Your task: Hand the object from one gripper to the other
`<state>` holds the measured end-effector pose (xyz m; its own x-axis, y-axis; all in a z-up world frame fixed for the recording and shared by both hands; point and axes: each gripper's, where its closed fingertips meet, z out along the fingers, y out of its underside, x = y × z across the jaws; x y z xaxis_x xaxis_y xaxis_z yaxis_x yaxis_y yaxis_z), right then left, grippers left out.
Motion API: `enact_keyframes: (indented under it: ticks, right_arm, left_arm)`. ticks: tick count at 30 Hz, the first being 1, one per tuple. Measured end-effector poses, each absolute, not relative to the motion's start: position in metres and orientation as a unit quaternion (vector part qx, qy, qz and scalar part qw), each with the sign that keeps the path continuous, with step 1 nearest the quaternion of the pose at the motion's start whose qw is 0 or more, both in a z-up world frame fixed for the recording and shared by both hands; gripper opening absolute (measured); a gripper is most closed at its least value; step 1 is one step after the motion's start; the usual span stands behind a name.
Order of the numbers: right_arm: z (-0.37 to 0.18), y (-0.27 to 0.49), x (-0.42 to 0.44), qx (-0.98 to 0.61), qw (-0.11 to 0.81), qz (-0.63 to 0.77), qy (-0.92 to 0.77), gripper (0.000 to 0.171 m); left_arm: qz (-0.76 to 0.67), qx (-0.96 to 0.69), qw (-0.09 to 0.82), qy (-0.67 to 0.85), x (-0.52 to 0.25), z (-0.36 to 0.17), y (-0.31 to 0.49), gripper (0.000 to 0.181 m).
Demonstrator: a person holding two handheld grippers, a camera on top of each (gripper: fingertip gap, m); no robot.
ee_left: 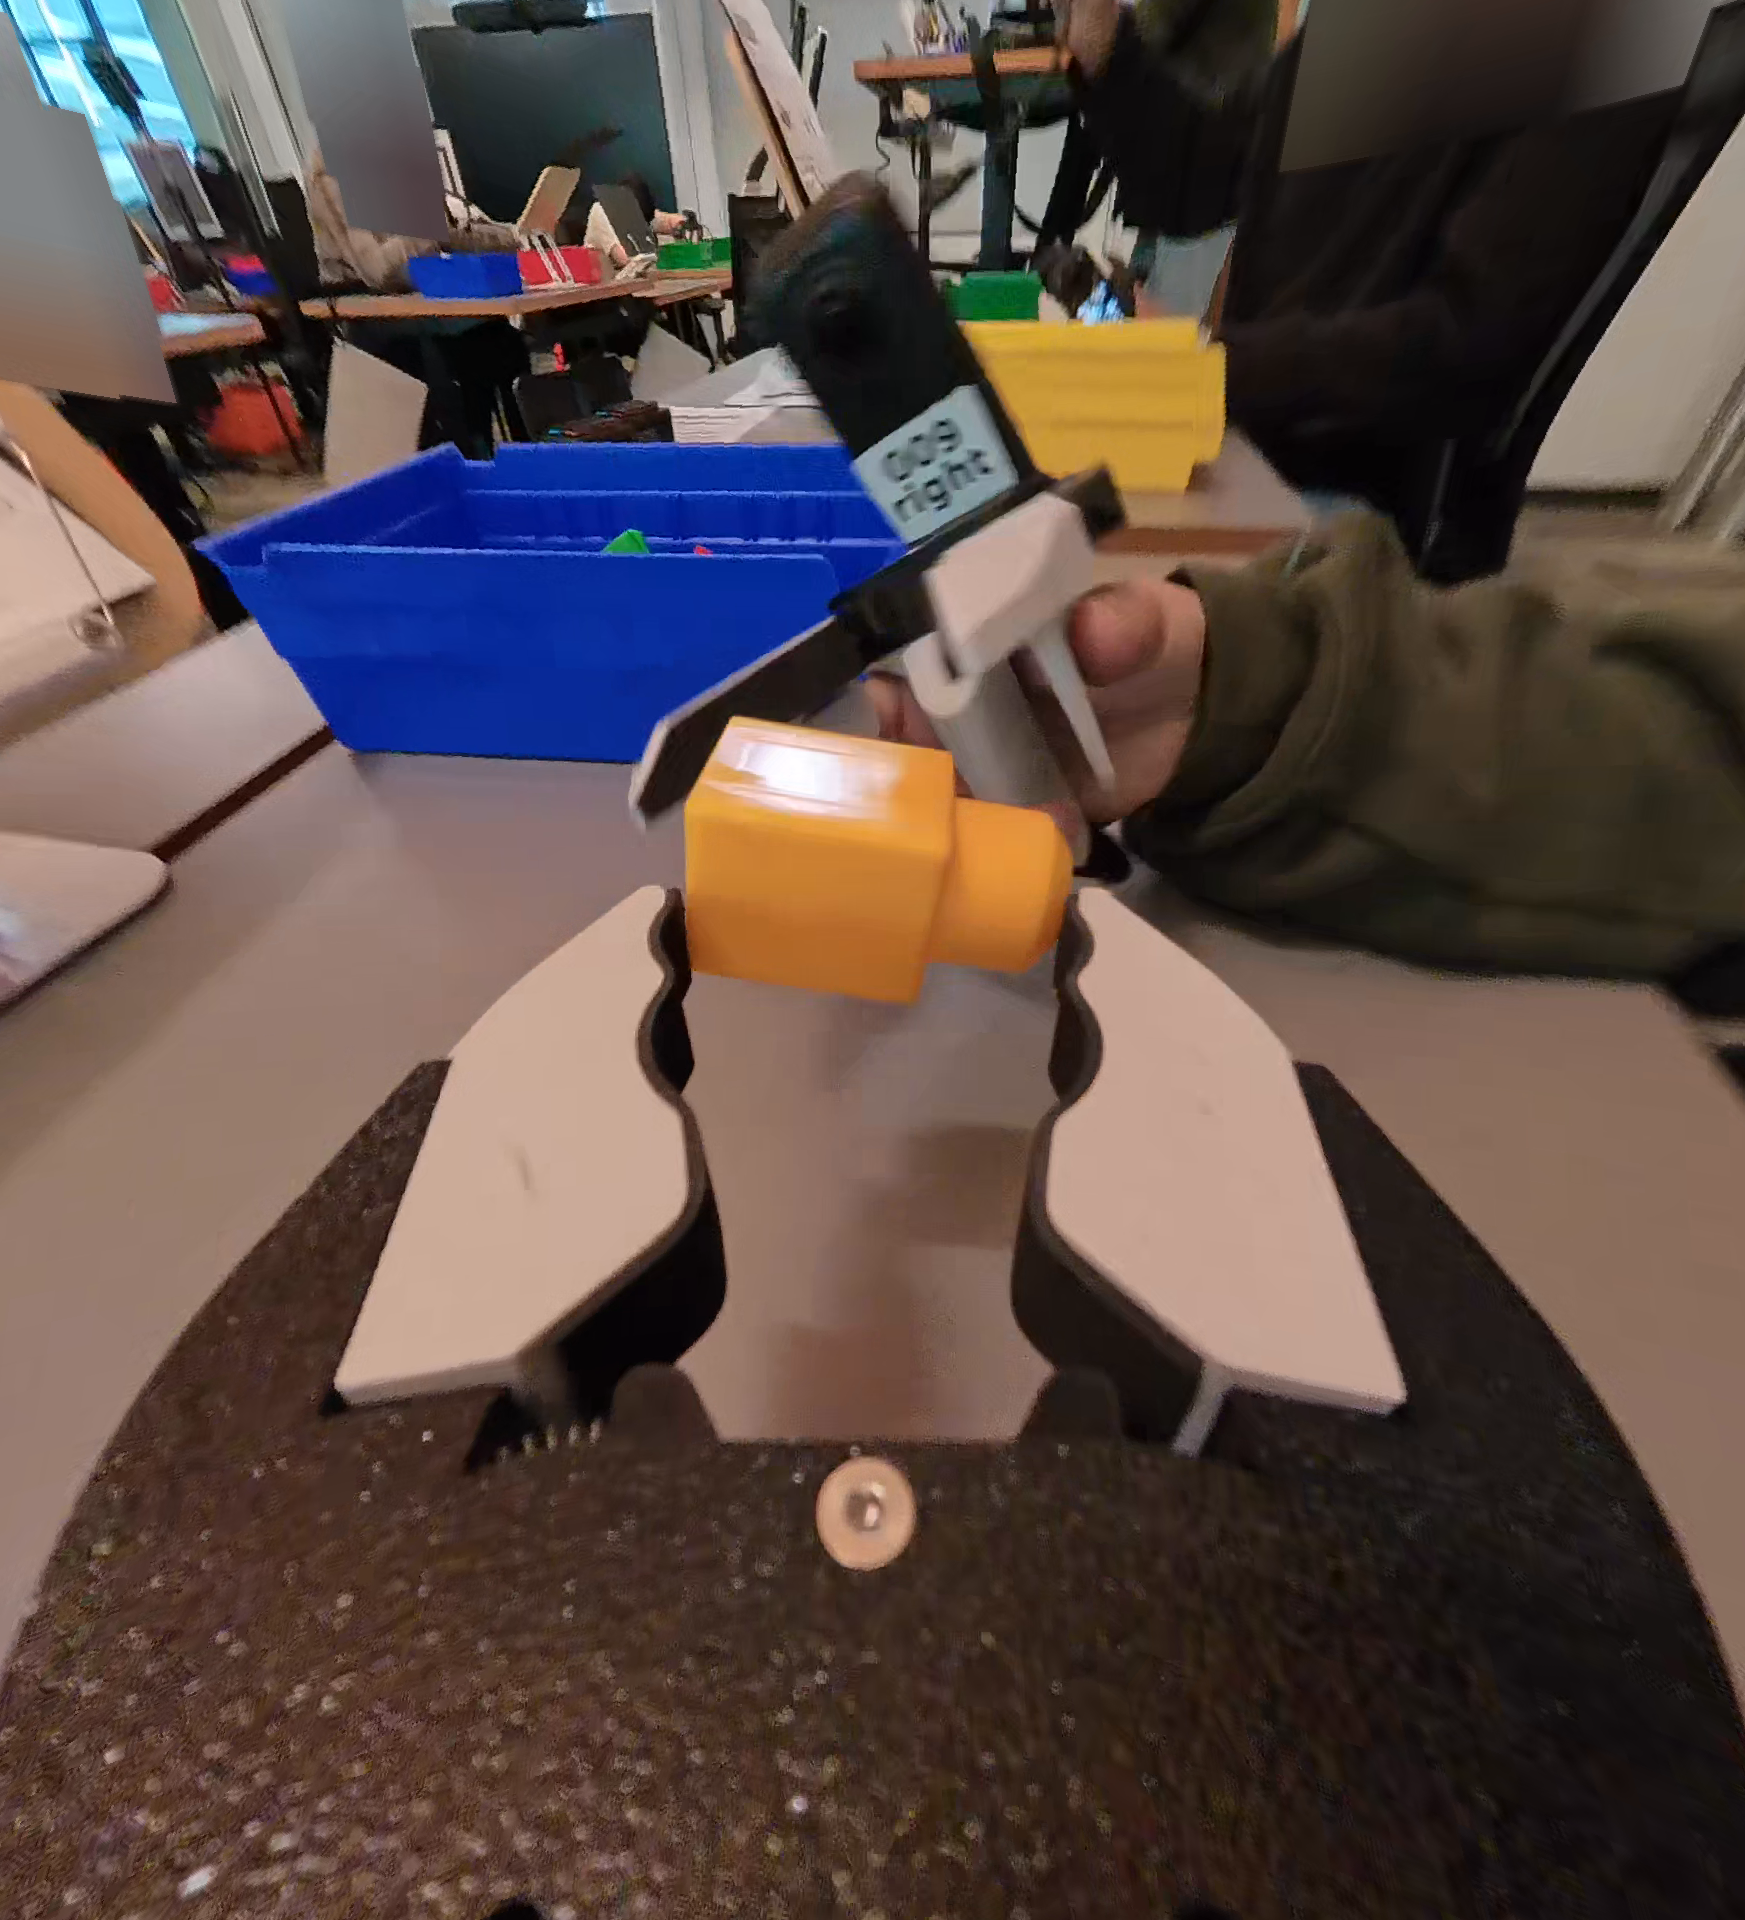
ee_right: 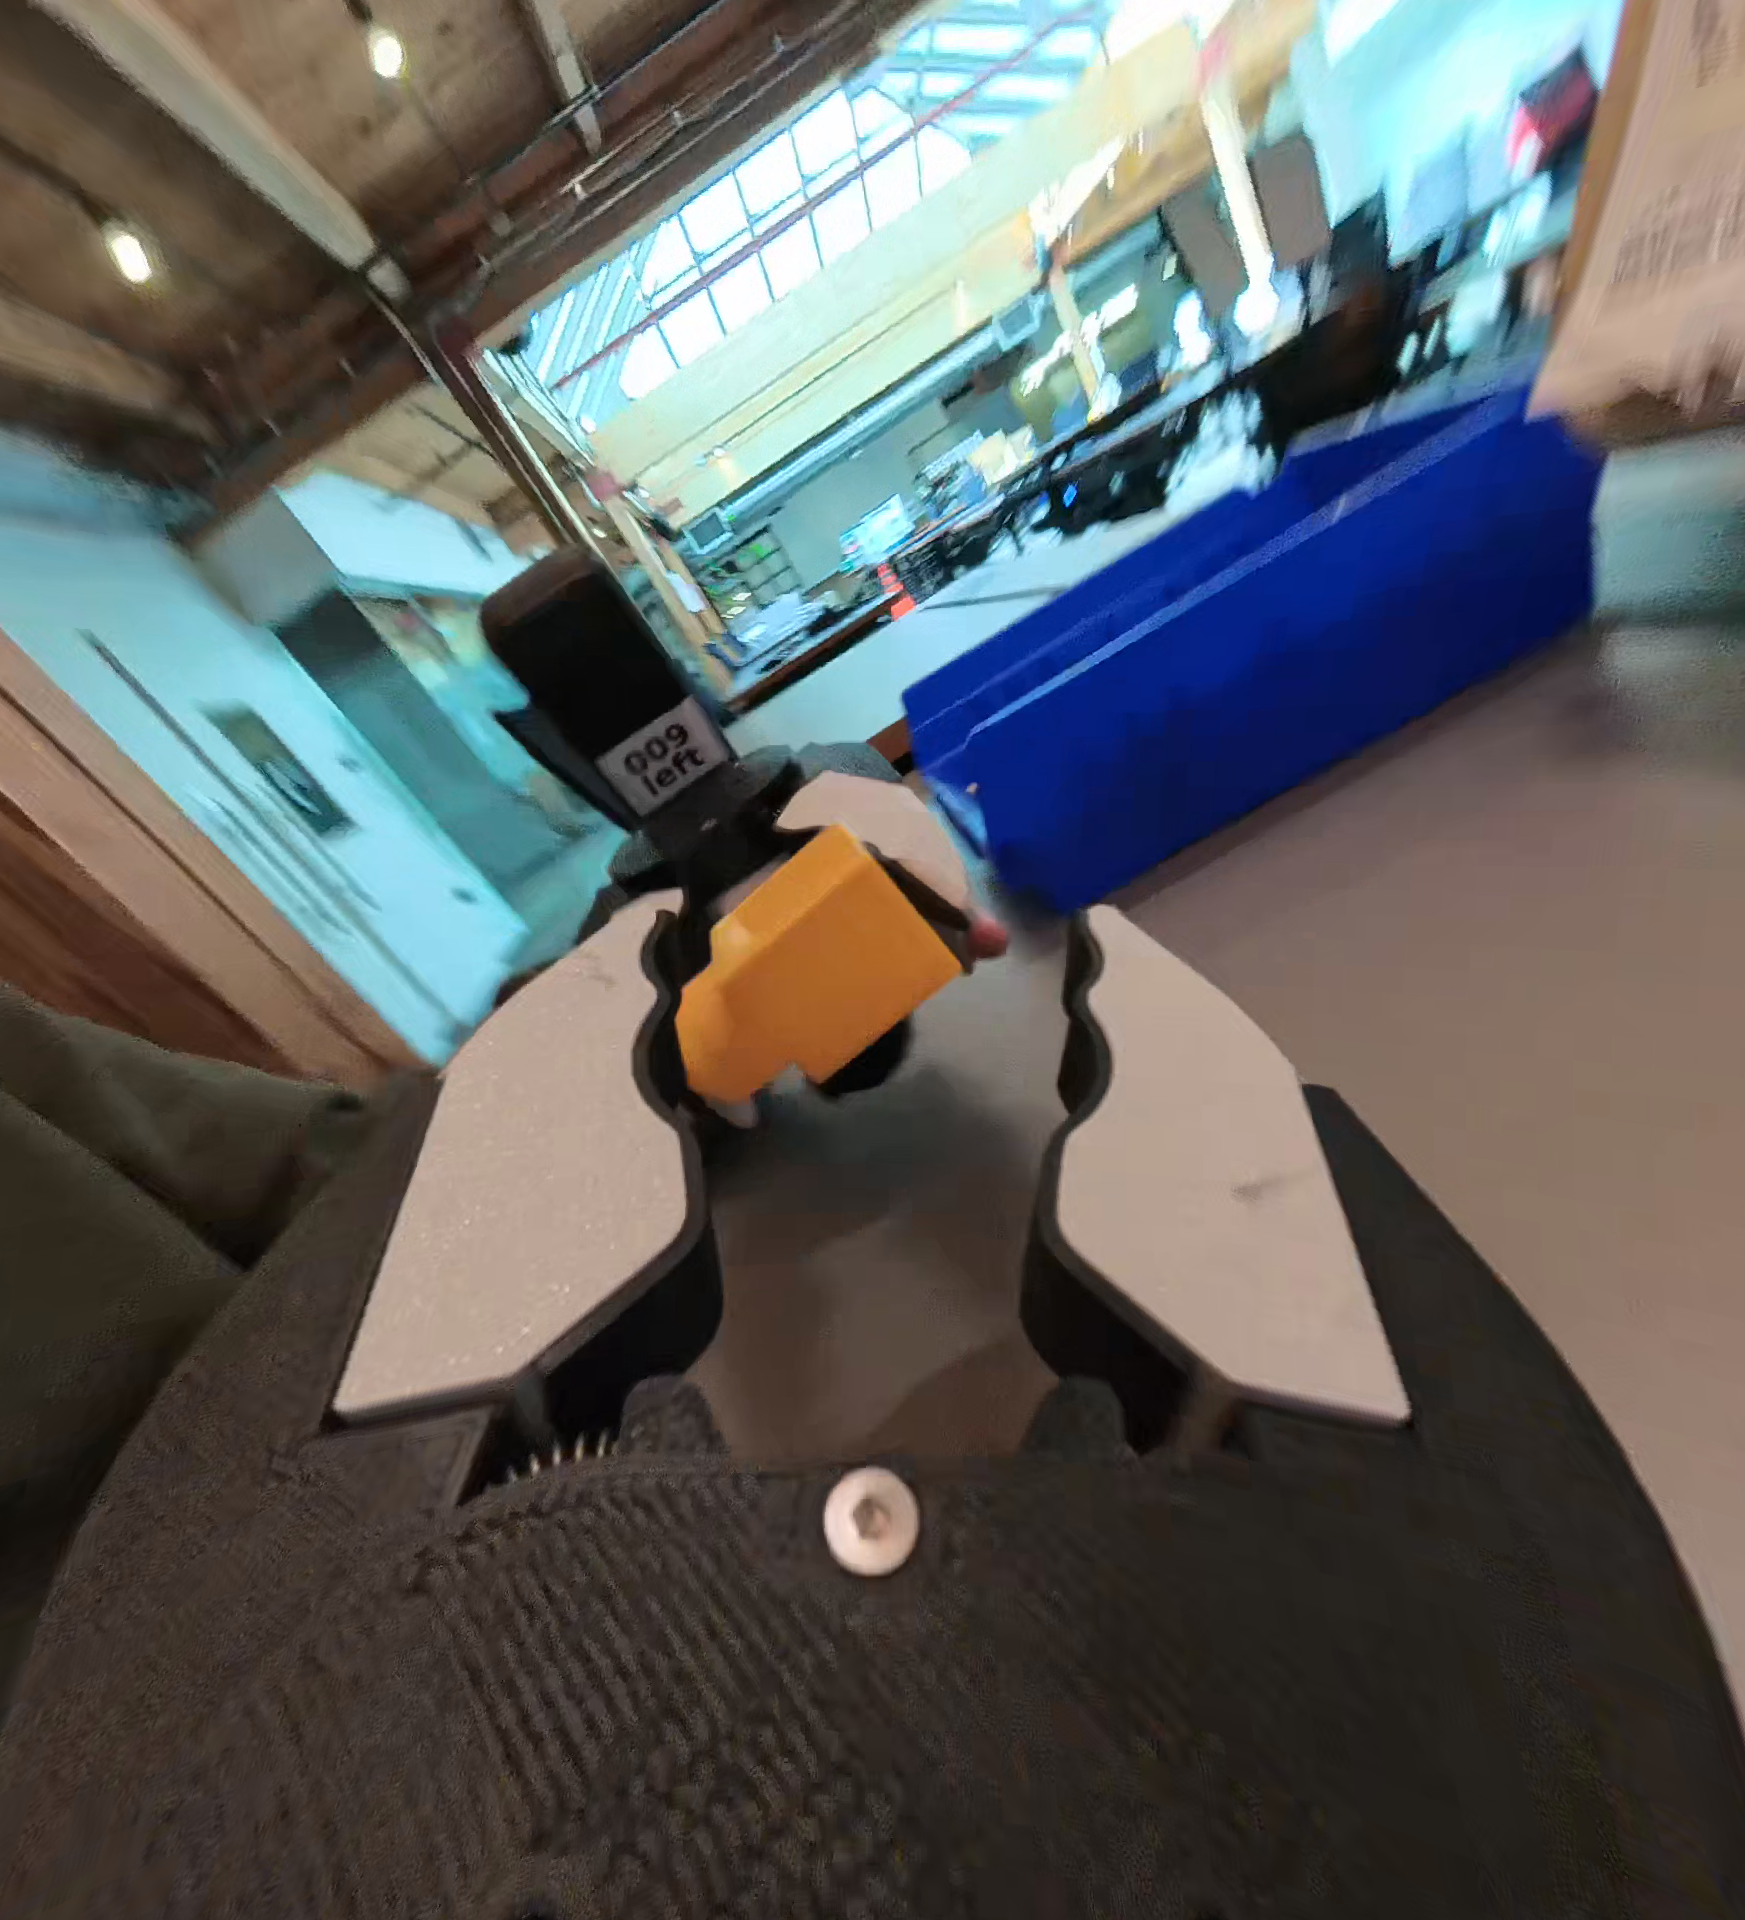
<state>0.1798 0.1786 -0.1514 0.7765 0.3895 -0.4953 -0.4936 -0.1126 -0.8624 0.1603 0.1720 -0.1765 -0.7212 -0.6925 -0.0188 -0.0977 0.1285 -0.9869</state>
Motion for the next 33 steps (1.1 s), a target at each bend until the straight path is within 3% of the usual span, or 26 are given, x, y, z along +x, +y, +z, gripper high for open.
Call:
enact_keyframes:
  ticks: [4,10,13,18,20,23,29,31,33]
  right_arm:
    - [-0.138,0.172,0.168,-0.663,0.732,0.099,-0.121,0.081]
    - [-0.153,0.179,0.147,-0.642,0.695,-0.14,-0.293,0.078]
    - [-0.182,0.187,0.143,-0.675,0.634,-0.166,-0.339,0.071]
    - [-0.182,0.198,0.149,-0.659,0.622,-0.251,-0.34,0.062]
    - [-0.18,0.201,0.162,-0.658,0.604,-0.309,-0.326,0.05]
    - [-0.17,0.2,0.168,-0.651,0.62,-0.321,-0.298,0.038]
    - [-0.165,0.199,0.173,-0.674,0.625,-0.294,-0.262,0.037]
    - [-0.17,0.199,0.169,-0.7,0.625,-0.238,-0.249,0.037]
    - [-0.172,0.198,0.165,-0.734,0.636,-0.118,-0.204,0.037]
  left_arm:
    - [-0.656,-0.319,0.128,0.672,0.152,-0.168,0.173,0.067]
    - [-0.679,-0.346,0.008,0.648,0.143,-0.169,0.169,0.067]
    - [-0.664,-0.36,0.005,0.656,0.146,-0.175,0.168,0.067]
    - [-0.668,-0.384,-0.012,0.637,0.152,-0.174,0.165,0.066]
    - [-0.681,-0.395,-0.014,0.616,0.157,-0.171,0.168,0.066]
    - [-0.703,-0.407,-0.019,0.584,0.162,-0.165,0.173,0.067]
    - [-0.725,-0.415,-0.031,0.549,0.165,-0.157,0.175,0.067]
    - [-0.726,-0.396,0.01,0.562,0.166,-0.156,0.176,0.066]
    - [-0.718,-0.36,0.114,0.584,0.165,-0.151,0.181,0.07]
